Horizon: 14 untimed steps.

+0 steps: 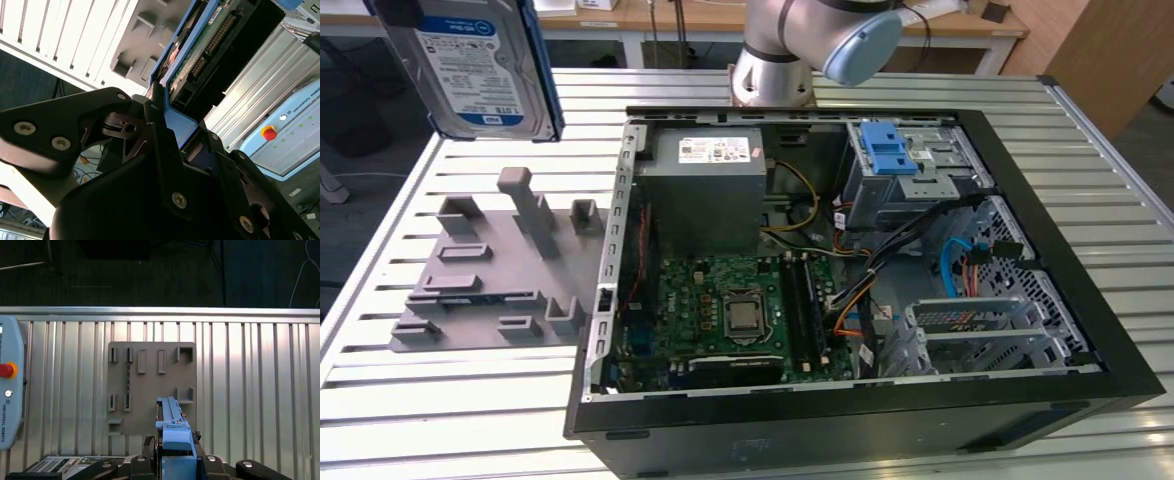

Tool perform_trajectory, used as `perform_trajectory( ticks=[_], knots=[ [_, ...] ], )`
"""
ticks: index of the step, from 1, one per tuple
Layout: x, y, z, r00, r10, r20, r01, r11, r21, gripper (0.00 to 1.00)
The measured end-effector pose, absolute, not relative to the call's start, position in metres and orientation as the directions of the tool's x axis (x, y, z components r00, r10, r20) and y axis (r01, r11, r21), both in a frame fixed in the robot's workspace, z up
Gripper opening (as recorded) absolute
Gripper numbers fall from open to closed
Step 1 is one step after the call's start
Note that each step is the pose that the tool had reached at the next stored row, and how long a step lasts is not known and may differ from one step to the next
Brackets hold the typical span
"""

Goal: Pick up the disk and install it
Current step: 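Pick up the disk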

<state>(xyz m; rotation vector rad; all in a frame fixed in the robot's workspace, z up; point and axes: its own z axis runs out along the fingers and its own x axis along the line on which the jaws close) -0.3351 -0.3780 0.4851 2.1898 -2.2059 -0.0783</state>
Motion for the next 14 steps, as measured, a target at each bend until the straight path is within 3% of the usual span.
perform_trajectory(
  ticks=[14],
  knots=[
    [-0.314,-0.385,0.485,-0.008,-1.000,-0.020,-0.997,0.006,0.075,0.36]
  ],
)
